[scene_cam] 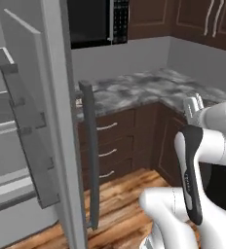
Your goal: Place the bowl with the garlic and lemon wedge on the second highest shelf of the fridge. Place the bowl with the fishs on the top shelf of the fridge.
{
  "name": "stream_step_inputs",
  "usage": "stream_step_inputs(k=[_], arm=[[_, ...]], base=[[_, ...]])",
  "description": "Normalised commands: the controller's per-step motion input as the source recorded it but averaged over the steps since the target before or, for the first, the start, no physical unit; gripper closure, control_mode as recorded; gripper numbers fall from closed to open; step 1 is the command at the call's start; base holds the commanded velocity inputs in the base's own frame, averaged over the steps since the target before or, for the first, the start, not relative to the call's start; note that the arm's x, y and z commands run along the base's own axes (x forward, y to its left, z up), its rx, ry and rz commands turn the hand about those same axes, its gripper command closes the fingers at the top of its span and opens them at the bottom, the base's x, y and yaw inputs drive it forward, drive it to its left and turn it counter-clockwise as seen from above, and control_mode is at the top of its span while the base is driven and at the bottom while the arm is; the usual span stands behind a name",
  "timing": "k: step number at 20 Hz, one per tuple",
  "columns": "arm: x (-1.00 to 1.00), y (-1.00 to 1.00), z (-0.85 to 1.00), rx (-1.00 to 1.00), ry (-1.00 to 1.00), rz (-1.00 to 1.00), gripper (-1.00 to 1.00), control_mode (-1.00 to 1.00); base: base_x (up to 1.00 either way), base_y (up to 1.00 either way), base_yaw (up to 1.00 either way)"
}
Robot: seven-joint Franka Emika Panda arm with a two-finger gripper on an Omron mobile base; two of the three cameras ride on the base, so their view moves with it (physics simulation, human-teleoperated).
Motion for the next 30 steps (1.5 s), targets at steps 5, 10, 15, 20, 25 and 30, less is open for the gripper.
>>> stream_step_inputs(k=[5,10,15,20,25,30], arm=[[0.0,0.0,0.0,0.0,0.0,0.0,-1.0,1.0],[0.0,0.0,0.0,0.0,0.0,0.0,-1.0,1.0],[0.0,0.0,0.0,0.0,0.0,0.0,-1.0,1.0],[0.0,0.0,0.0,0.0,0.0,0.0,-1.0,1.0],[0.0,0.0,0.0,0.0,0.0,0.0,-1.0,1.0],[0.2,-0.02,-0.75,-0.04,0.2,0.47,-1.0,-1.0]], base=[[1.0,-0.6,0.47],[1.0,-0.26,0.53],[0.95,-0.02,0.28],[0.96,0.01,0.04],[0.51,0.19,0.13],[0.0,0.0,0.0]])
